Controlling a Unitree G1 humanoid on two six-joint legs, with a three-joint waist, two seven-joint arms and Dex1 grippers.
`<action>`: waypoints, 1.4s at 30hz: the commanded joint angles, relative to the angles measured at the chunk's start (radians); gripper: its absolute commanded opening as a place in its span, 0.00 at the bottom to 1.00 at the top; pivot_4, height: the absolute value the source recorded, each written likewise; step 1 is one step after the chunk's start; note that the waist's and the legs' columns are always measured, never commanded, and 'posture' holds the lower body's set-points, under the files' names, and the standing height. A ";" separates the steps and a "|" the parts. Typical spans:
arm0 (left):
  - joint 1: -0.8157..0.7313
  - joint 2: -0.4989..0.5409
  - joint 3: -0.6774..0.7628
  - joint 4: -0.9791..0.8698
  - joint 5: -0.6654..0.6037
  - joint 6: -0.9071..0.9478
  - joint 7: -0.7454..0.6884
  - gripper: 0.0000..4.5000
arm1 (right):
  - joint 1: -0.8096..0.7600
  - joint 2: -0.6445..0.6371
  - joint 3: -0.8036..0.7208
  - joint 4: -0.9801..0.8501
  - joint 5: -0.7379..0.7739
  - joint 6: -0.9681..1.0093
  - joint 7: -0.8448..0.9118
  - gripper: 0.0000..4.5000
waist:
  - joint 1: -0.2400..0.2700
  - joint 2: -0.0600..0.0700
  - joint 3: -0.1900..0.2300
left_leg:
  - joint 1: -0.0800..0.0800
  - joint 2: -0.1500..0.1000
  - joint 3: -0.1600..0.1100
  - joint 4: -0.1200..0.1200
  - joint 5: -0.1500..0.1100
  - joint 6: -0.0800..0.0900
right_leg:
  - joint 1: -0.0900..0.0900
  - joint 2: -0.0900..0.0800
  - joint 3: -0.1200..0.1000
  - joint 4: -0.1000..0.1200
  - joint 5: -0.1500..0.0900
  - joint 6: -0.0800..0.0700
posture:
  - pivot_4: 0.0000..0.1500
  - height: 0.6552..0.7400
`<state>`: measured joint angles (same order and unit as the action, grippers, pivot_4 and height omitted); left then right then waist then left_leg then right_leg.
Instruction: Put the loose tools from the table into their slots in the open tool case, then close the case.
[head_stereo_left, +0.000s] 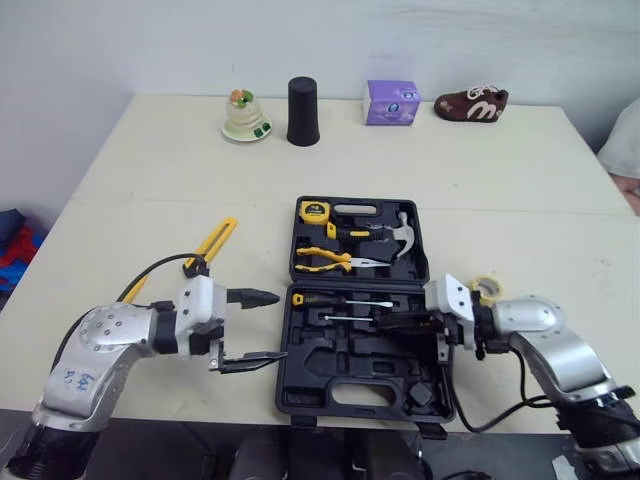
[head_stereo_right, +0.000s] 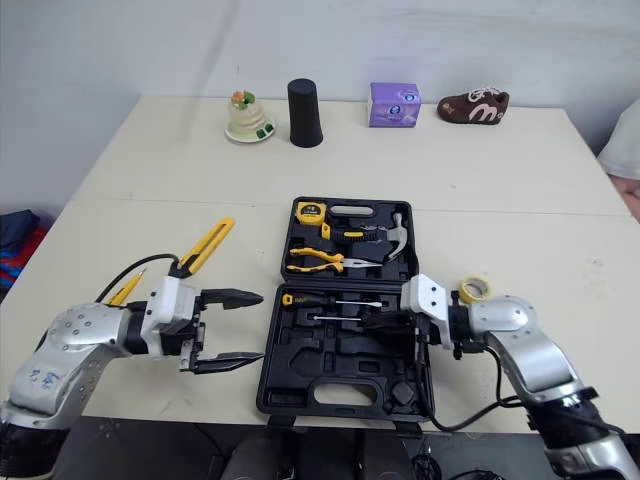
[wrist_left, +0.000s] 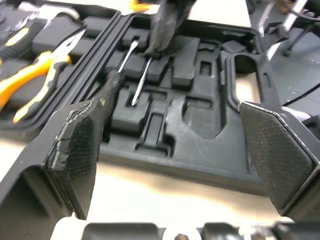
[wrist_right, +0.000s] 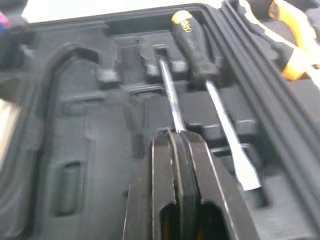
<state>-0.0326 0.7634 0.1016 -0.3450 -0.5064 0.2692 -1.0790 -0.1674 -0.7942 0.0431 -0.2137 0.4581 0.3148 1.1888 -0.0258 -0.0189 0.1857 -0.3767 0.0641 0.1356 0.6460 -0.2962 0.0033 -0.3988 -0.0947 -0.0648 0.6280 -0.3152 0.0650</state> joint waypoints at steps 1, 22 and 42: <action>0.055 0.054 0.171 0.051 0.005 -0.012 0.026 1.00 | 0.104 -0.077 -0.259 -0.113 0.087 0.044 -0.028 0.32 | 0.001 0.000 0.000 | 0.000 0.000 0.000 0.000 0.000 0.000 | 0.000 0.000 -0.001 0.000 0.000 0.000 | 1.00 1.00; 0.272 0.189 0.712 0.880 0.090 -0.179 0.158 1.00 | 0.470 -0.168 -0.881 0.949 -0.123 -0.688 -0.103 0.98 | -0.014 -0.002 0.001 | 0.006 0.001 0.006 -0.009 -0.007 -0.006 | 0.000 0.000 0.004 -0.007 -0.003 -0.003 | 1.00 1.00; 0.240 0.237 0.588 0.204 -0.057 0.517 0.285 1.00 | 0.178 0.009 -0.467 0.076 0.224 -0.300 0.010 0.98 | -0.015 -0.002 0.001 | 0.005 0.000 0.010 -0.016 0.001 -0.011 | -0.009 0.001 0.007 0.001 -0.001 -0.001 | 1.00 1.00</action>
<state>0.2301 0.9830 0.6923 -0.0678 -0.5295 0.7125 -0.8343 0.0257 -0.7754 -0.4405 -0.0529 0.6436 -0.0108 1.1920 -0.0407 -0.0211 0.1870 -0.3719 0.0645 0.1452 0.6306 -0.2949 -0.0080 -0.4074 -0.0940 -0.0576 0.6296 -0.3167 0.0640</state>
